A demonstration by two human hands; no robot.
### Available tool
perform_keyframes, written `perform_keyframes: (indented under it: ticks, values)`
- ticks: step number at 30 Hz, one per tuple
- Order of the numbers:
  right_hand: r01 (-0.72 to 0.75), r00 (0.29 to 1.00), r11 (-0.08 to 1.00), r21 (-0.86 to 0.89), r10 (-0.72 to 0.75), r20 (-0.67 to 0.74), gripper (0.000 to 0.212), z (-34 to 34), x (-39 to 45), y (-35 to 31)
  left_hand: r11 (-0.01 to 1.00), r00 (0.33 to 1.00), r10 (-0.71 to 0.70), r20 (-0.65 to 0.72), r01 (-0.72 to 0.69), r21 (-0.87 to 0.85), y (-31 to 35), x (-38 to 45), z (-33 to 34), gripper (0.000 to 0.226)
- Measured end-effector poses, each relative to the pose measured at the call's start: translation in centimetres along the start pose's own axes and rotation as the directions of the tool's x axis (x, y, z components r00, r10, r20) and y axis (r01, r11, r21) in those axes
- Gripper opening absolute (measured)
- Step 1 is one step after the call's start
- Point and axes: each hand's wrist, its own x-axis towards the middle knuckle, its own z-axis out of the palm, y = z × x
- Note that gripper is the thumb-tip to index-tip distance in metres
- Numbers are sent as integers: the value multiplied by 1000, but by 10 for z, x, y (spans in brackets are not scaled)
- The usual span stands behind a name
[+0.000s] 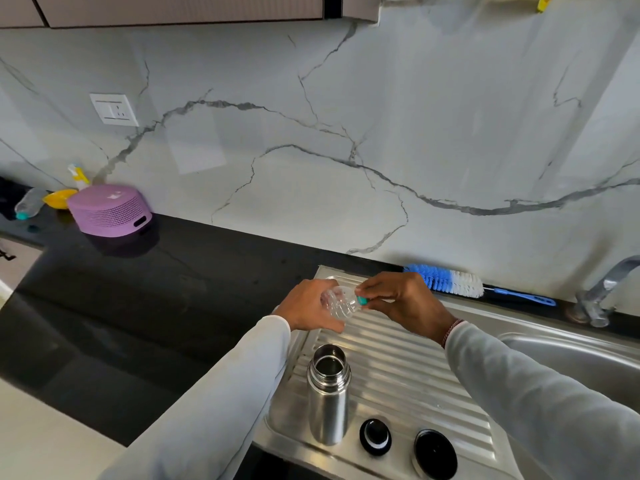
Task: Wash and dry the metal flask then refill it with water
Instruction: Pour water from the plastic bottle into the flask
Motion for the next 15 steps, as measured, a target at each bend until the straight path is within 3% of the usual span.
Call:
perform_keyframes:
  ticks: [3, 6, 10, 15]
  values:
    - [-274, 957, 948, 164, 285, -46, 25, 3, 0, -6, 999, 999, 20, -30, -21, -37, 2, -1, 1, 66]
    - [-346, 936, 930, 126, 351, -18, 28, 7, -1, -11, 999, 999, 20, -30, -21, -37, 5, -2, 1, 64]
    - [-105, 978, 977, -185, 135, 158, 51, 0, -12, -4, 998, 1000, 12, -6, -12, -59, 2, -2, 1, 72]
    - [282, 959, 830, -482, -224, 175, 31, -4, -5, 0, 997, 997, 65, 48, -63, -47, 7, -2, -2, 65]
